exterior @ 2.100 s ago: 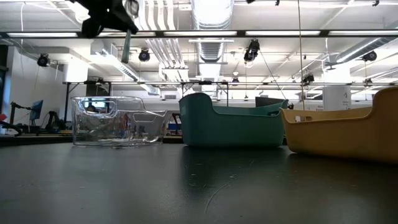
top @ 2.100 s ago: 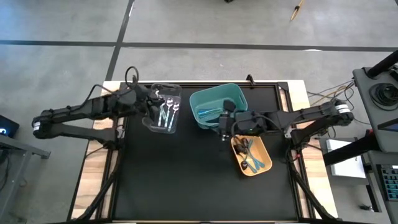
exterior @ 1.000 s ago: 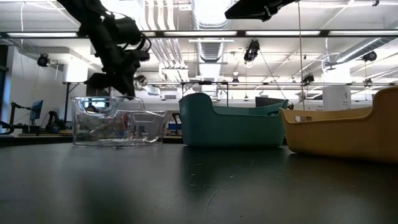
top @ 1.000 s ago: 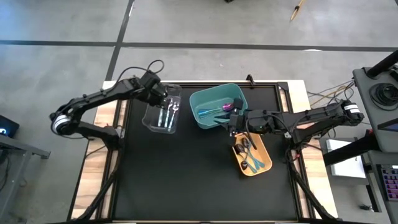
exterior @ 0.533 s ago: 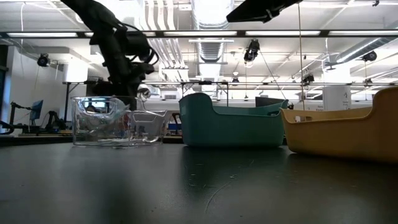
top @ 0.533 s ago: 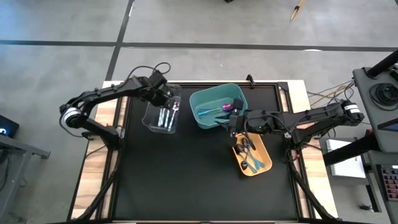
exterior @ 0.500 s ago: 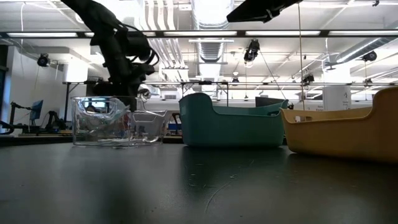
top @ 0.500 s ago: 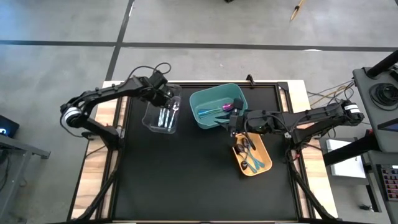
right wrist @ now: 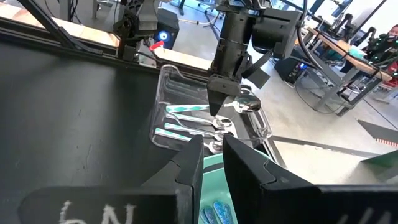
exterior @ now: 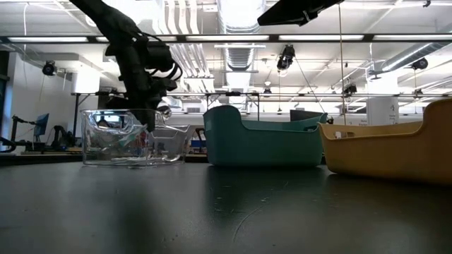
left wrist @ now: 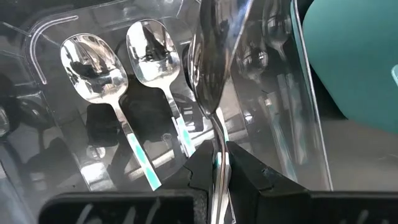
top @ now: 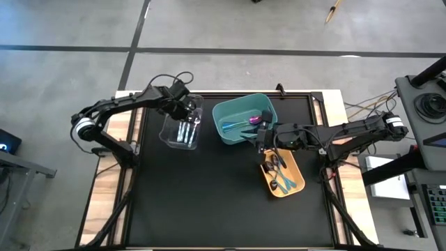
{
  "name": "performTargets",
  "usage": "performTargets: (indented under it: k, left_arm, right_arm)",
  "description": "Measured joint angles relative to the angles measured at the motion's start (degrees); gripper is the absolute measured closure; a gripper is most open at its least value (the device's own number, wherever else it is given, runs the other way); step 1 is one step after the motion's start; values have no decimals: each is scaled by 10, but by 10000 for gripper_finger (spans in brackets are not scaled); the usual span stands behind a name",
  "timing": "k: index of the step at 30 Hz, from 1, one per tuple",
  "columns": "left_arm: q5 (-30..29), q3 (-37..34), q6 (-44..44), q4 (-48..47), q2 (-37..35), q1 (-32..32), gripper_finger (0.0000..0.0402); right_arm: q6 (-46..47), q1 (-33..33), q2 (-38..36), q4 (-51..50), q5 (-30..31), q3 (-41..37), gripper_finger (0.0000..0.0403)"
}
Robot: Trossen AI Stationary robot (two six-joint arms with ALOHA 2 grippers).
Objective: Sort silverware by color (type)
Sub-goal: Put the patterned blue spoon into the transparent bin
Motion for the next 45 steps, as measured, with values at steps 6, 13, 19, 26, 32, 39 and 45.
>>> performTargets:
  k: [6, 13, 19, 26, 32, 39, 45]
  left_arm:
    - [-1, 0, -7, -1, 0, 0, 385]
    - [-9, -1, -23, -9, 0, 0, 385]
    - [-23, -1, -28, -9, 2, 0, 385]
    - [-26, -2, -24, -10, 20, -2, 384]
    - [-38, -2, -20, -10, 29, -2, 384]
    - [-43, -2, -25, -13, 42, -2, 384]
    - [-43, -2, -26, -14, 53, -2, 384]
  right_arm:
    - [0, 0, 0, 0, 0, 0, 351]
    - [-4, 0, 0, 0, 0, 0, 351]
    - [-4, 0, 0, 0, 0, 0, 351]
    - [-4, 0, 0, -2, 0, 0, 351]
    - [-8, 0, 0, -3, 0, 0, 351]
    - [-10, 0, 0, -4, 0, 0, 351]
    - [-10, 0, 0, -4, 2, 0, 351]
